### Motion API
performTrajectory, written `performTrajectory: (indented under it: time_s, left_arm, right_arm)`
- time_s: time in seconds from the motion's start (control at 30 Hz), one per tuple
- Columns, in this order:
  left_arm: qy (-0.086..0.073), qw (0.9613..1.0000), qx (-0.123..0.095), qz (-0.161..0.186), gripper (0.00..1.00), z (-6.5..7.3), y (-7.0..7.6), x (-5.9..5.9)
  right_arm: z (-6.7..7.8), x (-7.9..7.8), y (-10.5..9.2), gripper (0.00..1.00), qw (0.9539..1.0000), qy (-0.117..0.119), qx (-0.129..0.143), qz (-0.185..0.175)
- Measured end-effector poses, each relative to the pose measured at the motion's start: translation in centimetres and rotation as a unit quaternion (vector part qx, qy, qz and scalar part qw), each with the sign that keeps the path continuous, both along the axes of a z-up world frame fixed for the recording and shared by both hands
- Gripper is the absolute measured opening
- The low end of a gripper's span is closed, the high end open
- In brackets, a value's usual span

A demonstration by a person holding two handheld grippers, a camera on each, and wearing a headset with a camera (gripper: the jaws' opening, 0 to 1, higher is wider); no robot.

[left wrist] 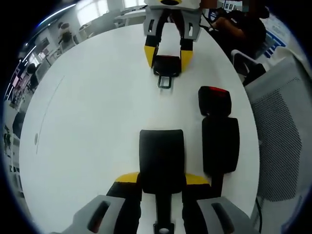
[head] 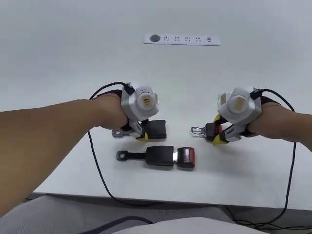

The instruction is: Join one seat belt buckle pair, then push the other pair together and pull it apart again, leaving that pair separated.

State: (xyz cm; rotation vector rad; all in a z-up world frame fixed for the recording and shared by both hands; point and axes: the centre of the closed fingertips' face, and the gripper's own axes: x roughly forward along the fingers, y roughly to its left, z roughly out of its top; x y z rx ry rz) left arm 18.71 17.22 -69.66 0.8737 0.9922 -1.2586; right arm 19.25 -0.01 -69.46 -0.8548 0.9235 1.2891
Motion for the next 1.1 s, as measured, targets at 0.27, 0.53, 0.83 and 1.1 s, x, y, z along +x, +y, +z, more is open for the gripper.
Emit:
performTrajectory:
  time_s: [0.27, 0.53, 0.83, 1.1]
  left_arm:
    - [-0.001, 1.0000, 0.004, -0.002, 0.32, -0.1, 0.0, 0.0]
    - [0.000, 0.9999, 0.010, -0.007, 0.32, -0.1, 0.0, -0.2]
    - [0.000, 1.0000, 0.007, -0.004, 0.32, -0.1, 0.0, -0.1]
    - [-0.001, 0.9999, 0.012, -0.005, 0.32, -0.1, 0.0, -0.2]
  right_arm:
    - [-0.1, 0.3, 3.3, 0.33, 0.9999, -0.005, 0.014, 0.000]
    - [-0.1, -0.1, 5.9, 0.33, 0.9997, -0.009, 0.015, 0.014]
    - [0.1, 0.3, 7.5, 0.33, 0.9996, -0.017, 0.006, 0.021]
    - [0.2, -0.2, 8.2, 0.33, 0.9991, -0.018, 0.012, 0.036]
